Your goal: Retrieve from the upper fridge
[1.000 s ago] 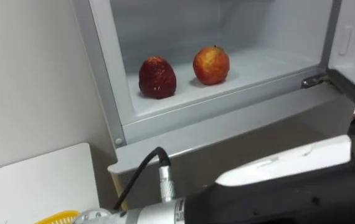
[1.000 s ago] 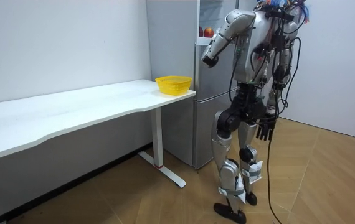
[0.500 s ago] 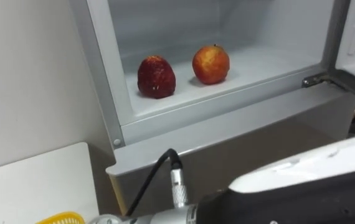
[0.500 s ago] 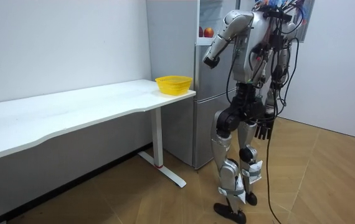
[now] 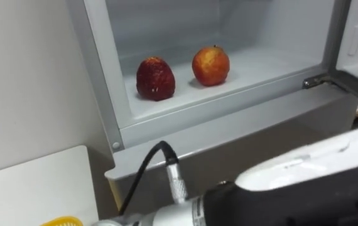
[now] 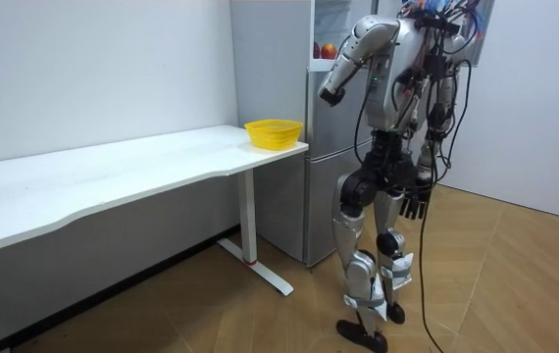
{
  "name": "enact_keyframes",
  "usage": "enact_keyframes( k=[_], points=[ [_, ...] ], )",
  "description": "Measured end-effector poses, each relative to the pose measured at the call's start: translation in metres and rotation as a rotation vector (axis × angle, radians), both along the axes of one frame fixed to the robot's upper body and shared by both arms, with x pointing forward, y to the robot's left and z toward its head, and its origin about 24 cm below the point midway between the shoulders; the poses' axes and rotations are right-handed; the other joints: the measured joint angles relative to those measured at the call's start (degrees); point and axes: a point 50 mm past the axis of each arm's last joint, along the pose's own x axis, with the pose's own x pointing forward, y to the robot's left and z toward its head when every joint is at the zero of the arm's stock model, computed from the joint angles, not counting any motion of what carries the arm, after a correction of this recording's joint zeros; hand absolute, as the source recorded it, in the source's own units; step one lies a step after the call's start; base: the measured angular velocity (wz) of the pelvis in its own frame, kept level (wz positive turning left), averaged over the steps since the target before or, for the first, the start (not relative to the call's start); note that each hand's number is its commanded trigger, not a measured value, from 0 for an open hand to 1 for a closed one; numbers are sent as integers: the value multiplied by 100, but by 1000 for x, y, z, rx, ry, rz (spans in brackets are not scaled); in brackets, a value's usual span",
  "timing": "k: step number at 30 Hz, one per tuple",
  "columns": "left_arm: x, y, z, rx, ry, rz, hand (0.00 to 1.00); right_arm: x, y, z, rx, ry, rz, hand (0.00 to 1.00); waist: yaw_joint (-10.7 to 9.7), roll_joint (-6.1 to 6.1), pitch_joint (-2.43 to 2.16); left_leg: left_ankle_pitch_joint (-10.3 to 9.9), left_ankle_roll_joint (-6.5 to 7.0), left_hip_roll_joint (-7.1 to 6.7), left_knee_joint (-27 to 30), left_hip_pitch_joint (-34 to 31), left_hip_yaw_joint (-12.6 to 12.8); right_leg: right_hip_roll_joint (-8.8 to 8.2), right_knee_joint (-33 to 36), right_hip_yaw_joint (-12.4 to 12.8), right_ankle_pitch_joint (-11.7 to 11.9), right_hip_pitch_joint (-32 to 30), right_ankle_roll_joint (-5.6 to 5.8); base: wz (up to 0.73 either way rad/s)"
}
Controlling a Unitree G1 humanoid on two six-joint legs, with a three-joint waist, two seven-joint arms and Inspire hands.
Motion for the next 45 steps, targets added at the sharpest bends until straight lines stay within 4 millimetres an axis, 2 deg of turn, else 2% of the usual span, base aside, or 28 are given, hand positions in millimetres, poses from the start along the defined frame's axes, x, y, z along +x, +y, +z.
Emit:
enact_keyframes(
  k=[2,6,8,10,12,17,21,24,26,28,30,32,35,36,39,41,44,45],
  points=[
    [3,7,4,-12,-38,80,0,-4,0,0,-5,5,-3,0,161,-4,2,0,0,3,-6,10,13,6,4,11,0,-11,-1,-7],
    [14,36,14,-133,-108,320,0,-18,-2,-1,-22,24,-47,0,545,-46,8,5,-9,4,-17,40,4,-1,-1,-25,-8,11,-5,2],
    [15,52,15,-209,-117,440,0,-24,0,-2,-16,29,-58,0,662,-114,-5,15,-25,9,-26,46,-1,7,8,-28,-7,14,-8,0],
    [16,76,16,-288,-161,625,0,-27,6,-4,-4,27,-73,0,859,-222,-29,17,-29,25,-33,62,-39,56,-10,-91,3,57,-23,3],
    [16,92,16,-346,-183,751,0,-30,8,-4,-4,28,-90,0,917,-278,-26,16,-29,23,-26,71,-123,49,-54,-183,3,127,-24,20],
    [9,127,26,-563,-253,962,0,-35,10,-5,-9,18,-113,0,1192,-281,-42,17,-32,12,-80,94,-194,41,-116,-287,12,206,-21,12],
    [-2,171,16,-680,-298,1250,0,-46,8,-4,-11,16,-156,0,1342,-204,-47,18,-33,14,-80,197,-289,46,-114,-369,9,327,-19,6],
    [-11,197,11,-782,-318,1420,0,-55,8,-4,-15,32,-176,0,1400,-169,-30,19,-35,15,-81,197,-396,40,-118,-491,6,366,-18,10],
    [-16,213,5,-815,-333,1528,0,-59,7,-3,-21,40,-180,0,1510,-179,1,19,-38,9,-86,219,-413,37,-122,-503,-3,384,-21,4],
    [-24,236,-15,-792,-319,1725,0,-64,4,-2,-36,35,-219,0,1540,-108,11,7,-51,-16,-99,226,-459,20,-130,-511,-35,391,-12,2],
    [-32,252,-28,-770,-297,1844,0,-69,2,-1,-47,35,-250,0,1565,-72,-3,2,-48,-33,-121,204,-512,8,-139,-533,-48,374,-1,9],
    [-42,273,-47,-780,-236,1977,0,-74,2,0,-51,43,-256,0,1695,-63,-22,3,-47,-45,-142,205,-528,-19,-62,-594,-80,341,-10,2],
    [-50,292,-70,-823,-132,2105,0,-78,2,0,-58,68,-239,0,1789,-78,-34,4,-47,-43,-139,199,-531,-19,-28,-593,-82,309,-12,0],
    [-52,300,-85,-795,-79,2180,0,-76,2,0,-58,71,-230,0,1820,-96,-36,5,-47,-51,-123,182,-561,-37,9,-629,-95,302,-12,8],
    [-64,318,-129,-676,118,2352,0,-70,1,0,-61,55,-230,0,1809,-117,-24,4,-45,-66,-121,166,-641,-48,1,-668,-114,296,-2,7],
    [-71,324,-159,-679,293,2424,0,-64,0,0,-55,38,-231,0,1803,-200,-13,3,-45,-68,-126,144,-683,-40,8,-695,-127,310,1,9],
    [-78,326,-195,-700,526,2472,0,-58,-1,0,-58,20,-230,0,1800,-210,-16,3,-45,-69,-135,126,-717,-48,3,-765,-127,310,1,7],
    [-81,325,-215,-738,684,2477,0,-56,0,0,-54,18,-236,0,1799,-266,-6,4,-46,-74,-151,117,-737,-52,0,-794,-128,302,1,6]
  ],
)
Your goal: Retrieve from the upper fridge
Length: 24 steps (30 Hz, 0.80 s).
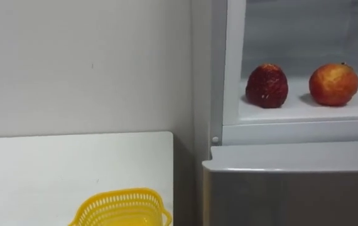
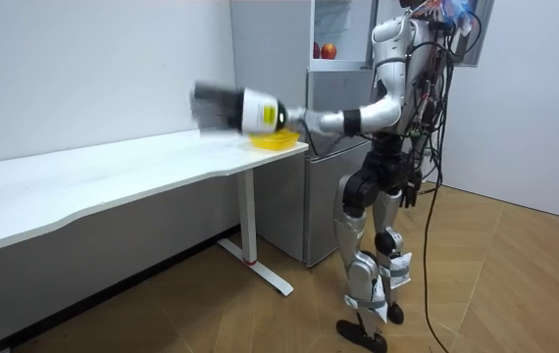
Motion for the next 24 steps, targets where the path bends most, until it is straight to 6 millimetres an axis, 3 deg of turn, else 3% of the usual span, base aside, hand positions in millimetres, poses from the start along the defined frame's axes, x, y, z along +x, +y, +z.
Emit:
enact_keyframes(
  k=[4,7,10,13,18,21,24],
  points=[
    [-27,-20,-76,-311,203,58,0,4,1,-1,1,10,8,0,-19,-35,-5,0,-1,-1,-19,60,-15,-5,20,-23,-10,50,15,1],
    [-49,-44,-118,-487,377,55,0,9,5,-2,7,11,11,0,-13,-116,-17,-3,-4,3,-50,70,-14,-6,3,-23,-14,53,21,0],
    [-77,-59,-146,-625,544,47,0,8,8,-3,14,22,10,0,-2,-176,-6,-25,-20,22,-71,123,-19,10,-7,-21,-14,113,21,-1],
    [-108,-68,-163,-737,672,62,0,6,8,-3,12,53,20,0,-2,-172,-9,-42,-15,21,-80,126,-7,9,-2,-35,-14,107,21,-3],
    [-143,-88,-178,-918,819,35,0,-2,13,-4,39,99,38,0,-14,-149,-5,-43,-14,24,-93,165,9,5,0,1,-14,136,21,0],
    [-151,-101,-184,-1006,919,-71,0,-2,14,-5,55,129,41,0,-118,-114,5,-42,-14,21,-117,161,-8,4,-5,-3,-13,184,20,4],
    [-146,-110,-188,-1038,1019,-239,0,3,15,-5,65,135,41,0,-320,-79,23,-41,-13,21,-104,163,-28,-5,-2,-5,-13,206,20,5]
  ],
)
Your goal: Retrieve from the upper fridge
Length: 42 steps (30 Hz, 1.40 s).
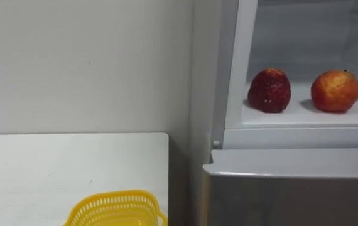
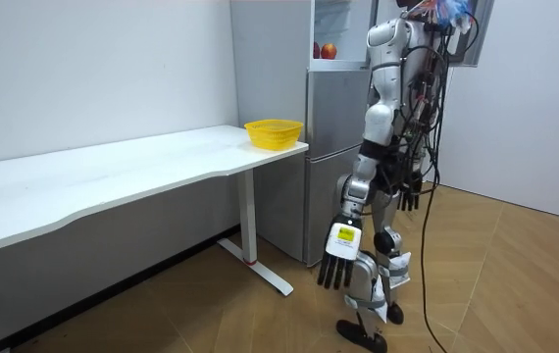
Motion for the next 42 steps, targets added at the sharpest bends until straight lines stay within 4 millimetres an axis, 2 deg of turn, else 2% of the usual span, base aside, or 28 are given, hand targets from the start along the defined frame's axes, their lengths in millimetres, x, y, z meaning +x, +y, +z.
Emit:
enact_keyframes(
  k=[2,4,9,10,13,20,27,30,32,35,37,38,39,41,42],
  points=[
    [12,-3,-2,-41,-14,-93,0,3,1,0,3,-2,12,0,-13,26,5,1,0,-2,7,-1,2,1,3,9,-1,-21,-1,-2],
    [35,-4,-3,-68,-51,-227,0,6,3,-1,9,1,42,0,-29,-7,-7,0,0,-5,54,-60,9,0,1,51,-13,-90,-15,-5],
    [59,-7,-3,-96,-67,-432,0,16,4,-1,15,-18,61,0,-176,-49,-14,1,1,-9,109,-153,33,7,3,129,-15,-200,-16,-5],
    [63,-7,-3,-99,-62,-475,0,16,4,-1,15,-17,69,0,-191,-73,-30,1,1,-10,109,-174,41,8,2,141,-15,-225,-16,-8],
    [69,-8,-2,-109,-59,-525,0,20,5,-2,11,-17,86,0,-257,-73,-36,2,1,-13,115,-204,49,5,4,153,-14,-257,-13,-1],
    [69,-8,-3,-128,-40,-557,0,23,4,-1,-18,-35,95,0,-304,-71,-34,2,0,-9,122,-199,63,9,-2,185,-18,-263,-8,-2],
    [67,-7,-2,-125,-29,-593,0,33,3,0,-57,-99,94,0,-316,-75,-29,2,0,-6,123,-190,148,21,6,292,-21,-315,-8,-5],
    [67,-7,-2,-116,-31,-627,0,39,2,2,-76,-153,110,0,-382,-70,-23,2,0,-6,122,-193,147,21,-3,306,-21,-323,-8,-2],
    [67,-7,-1,-109,-32,-655,0,48,2,5,-88,-213,129,0,-445,-87,-32,2,0,-5,118,-217,159,19,27,324,-23,-383,-11,-7],
    [73,-9,-1,-106,-46,-699,0,85,1,22,-113,-435,116,0,-464,-67,-15,3,2,6,126,-317,266,29,111,445,-6,-587,-28,-22],
    [78,-9,1,-96,-69,-716,0,117,4,45,-106,-658,97,0,-520,-55,-11,3,2,21,132,-364,312,40,100,469,15,-652,-40,-14],
    [81,-9,1,-88,-75,-738,0,131,8,57,-97,-754,112,0,-560,-66,-29,3,1,26,134,-401,328,50,102,475,22,-694,-45,-3],
    [81,-8,2,-85,-81,-741,0,137,10,63,-91,-800,118,0,-568,-50,-33,3,1,28,135,-405,337,54,108,479,28,-701,-48,-8],
    [82,-7,3,-77,-92,-753,0,151,17,82,-71,-920,136,0,-572,-75,-13,4,-1,40,136,-409,417,78,105,509,42,-716,-52,-13],
    [83,-7,4,-66,-106,-767,0,157,24,96,-60,-1000,151,0,-579,-39,-42,5,-3,44,138,-408,461,108,99,570,42,-725,-52,-16]
  ],
)
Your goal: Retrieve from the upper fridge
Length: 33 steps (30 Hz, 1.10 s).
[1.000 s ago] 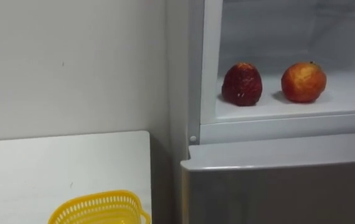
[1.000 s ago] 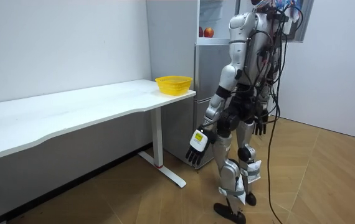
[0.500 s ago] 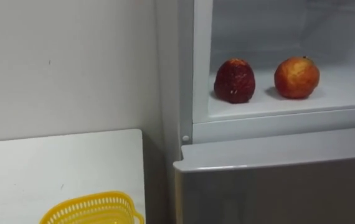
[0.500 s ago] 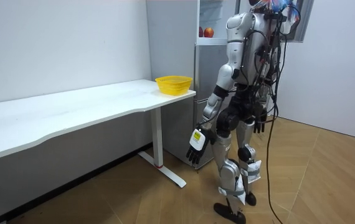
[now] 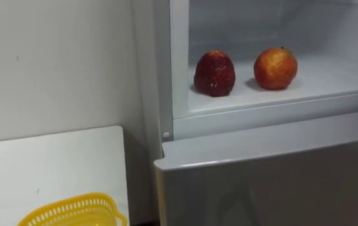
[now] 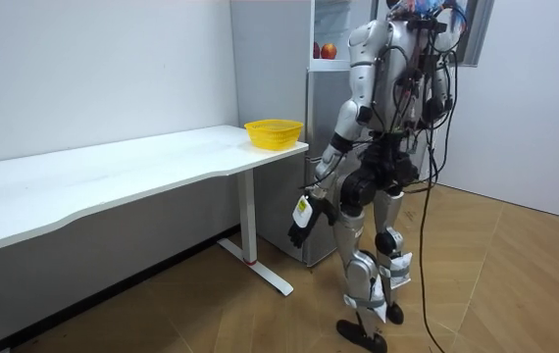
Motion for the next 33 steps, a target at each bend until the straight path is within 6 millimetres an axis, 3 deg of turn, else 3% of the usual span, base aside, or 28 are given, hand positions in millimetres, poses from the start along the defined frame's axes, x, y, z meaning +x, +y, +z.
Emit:
enact_keyframes(
  k=[1,2,4,8,11,14,20,24,30,32,33],
  points=[
    [0,0,1,1,-15,-6,0,5,6,11,18,-67,10,0,-26,-49,21,0,-1,4,1,0,-1,1,2,49,0,-11,0,-15],
    [0,0,1,1,-16,-7,0,7,8,17,33,-95,11,0,-46,-23,6,0,-1,4,0,1,-2,1,1,57,0,-8,0,-11],
    [-5,5,2,12,-9,-7,0,14,12,35,100,-198,-4,0,-169,-55,24,1,-1,6,-1,0,8,15,4,73,1,16,0,-2],
    [-7,7,2,20,-19,-38,0,18,13,53,137,-285,-26,0,-194,-69,35,0,-1,8,-1,-2,74,26,0,126,12,-14,-2,-15],
    [-8,6,1,15,-21,-54,0,23,14,71,125,-369,-21,0,-205,-12,36,0,-1,10,-5,-6,172,49,4,248,37,-83,-5,-25],
    [-14,5,-1,11,5,-64,0,31,13,105,97,-532,-24,0,-221,68,2,0,-1,19,-7,-35,199,86,10,359,70,-159,-11,-18],
    [-11,-1,-2,-7,10,-130,0,37,19,149,76,-787,-31,0,-199,97,10,2,-5,56,1,-67,197,126,30,356,104,-215,-57,-3],
    [-8,-2,-2,-21,10,-136,0,42,24,167,76,-883,-22,0,-190,102,6,6,-10,55,20,-188,194,123,137,353,124,-385,-75,0],
    [-21,1,-4,-18,68,-145,0,52,34,209,56,-1148,21,0,-184,-25,6,11,-19,62,48,-127,175,126,94,319,158,-265,-79,3],
    [-25,4,-4,-19,84,-150,0,53,36,218,50,-1226,16,0,-183,-73,36,10,-20,65,46,-83,146,124,-4,240,171,-154,-80,15],
    [-26,7,-3,-20,89,-156,0,52,37,222,46,-1266,9,0,-179,-110,19,10,-21,68,41,-82,119,127,-22,204,183,-121,-82,17]
  ],
)
